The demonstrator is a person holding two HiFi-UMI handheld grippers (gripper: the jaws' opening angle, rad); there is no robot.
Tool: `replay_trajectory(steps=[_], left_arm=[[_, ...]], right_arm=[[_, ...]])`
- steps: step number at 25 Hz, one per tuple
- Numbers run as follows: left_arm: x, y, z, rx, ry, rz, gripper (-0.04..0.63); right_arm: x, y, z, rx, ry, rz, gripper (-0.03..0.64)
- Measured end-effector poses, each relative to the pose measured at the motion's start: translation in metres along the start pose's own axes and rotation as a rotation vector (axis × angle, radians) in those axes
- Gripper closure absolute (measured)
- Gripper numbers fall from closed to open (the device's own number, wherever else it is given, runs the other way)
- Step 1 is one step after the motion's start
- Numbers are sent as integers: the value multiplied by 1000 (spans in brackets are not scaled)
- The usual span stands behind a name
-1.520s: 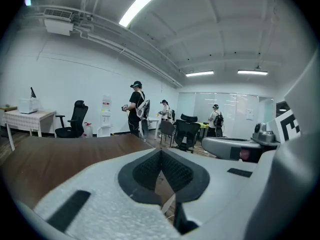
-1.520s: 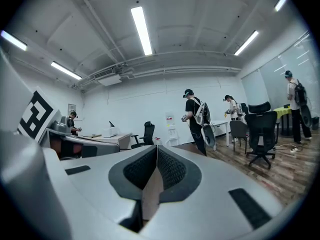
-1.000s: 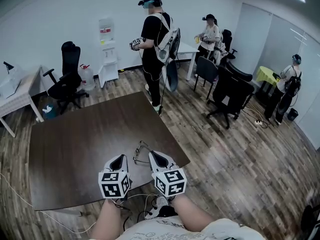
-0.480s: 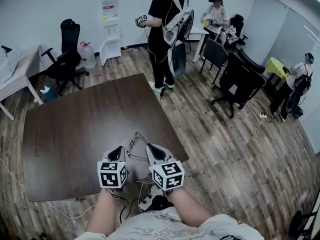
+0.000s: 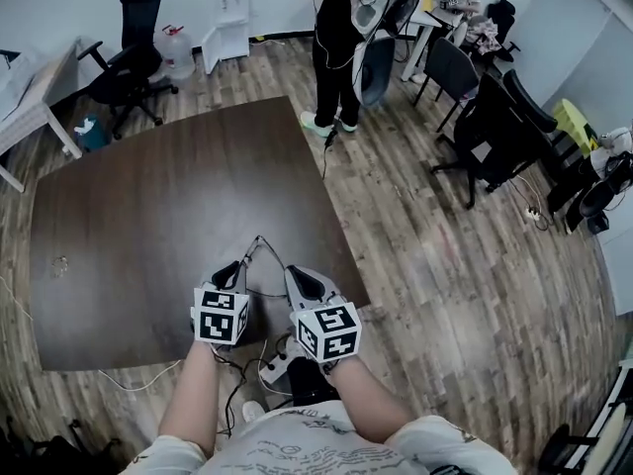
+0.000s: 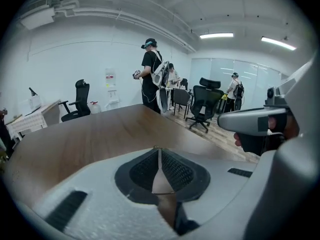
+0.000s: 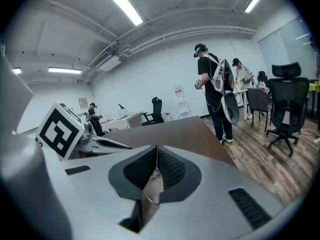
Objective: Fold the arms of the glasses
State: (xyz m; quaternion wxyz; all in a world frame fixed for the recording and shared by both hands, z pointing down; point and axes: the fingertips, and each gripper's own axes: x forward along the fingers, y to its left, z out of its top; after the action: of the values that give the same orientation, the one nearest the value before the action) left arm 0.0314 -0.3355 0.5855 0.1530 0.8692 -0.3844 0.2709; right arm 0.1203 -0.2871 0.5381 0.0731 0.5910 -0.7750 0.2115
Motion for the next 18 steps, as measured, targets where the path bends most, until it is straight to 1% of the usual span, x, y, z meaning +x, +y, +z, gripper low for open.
replay_trajectory(steps=[2, 4, 5, 6, 7, 11, 13, 18], left_arm=[[16, 2, -6, 27, 37, 7, 578], [29, 4, -19, 67, 96, 11, 577], [34, 4, -26, 89, 129, 9, 560], [40, 6, -31, 113, 160, 7, 516], [46, 8, -34, 136, 186, 5, 491], [71, 18, -48, 201, 281, -13, 486], [82, 19, -56, 210, 330, -33, 486], [100, 22, -61, 174, 420, -42, 486]], right_arm=[[7, -8, -8, 10, 17, 13, 600], [10, -14, -17, 25, 38, 27, 600], [12, -17, -21, 32, 48, 33, 600], [14, -20, -25, 37, 56, 38, 600], [17, -23, -27, 41, 63, 43, 600], [32, -34, -40, 54, 89, 56, 600], [36, -39, -44, 61, 100, 60, 600], [41, -48, -41, 70, 102, 76, 600]])
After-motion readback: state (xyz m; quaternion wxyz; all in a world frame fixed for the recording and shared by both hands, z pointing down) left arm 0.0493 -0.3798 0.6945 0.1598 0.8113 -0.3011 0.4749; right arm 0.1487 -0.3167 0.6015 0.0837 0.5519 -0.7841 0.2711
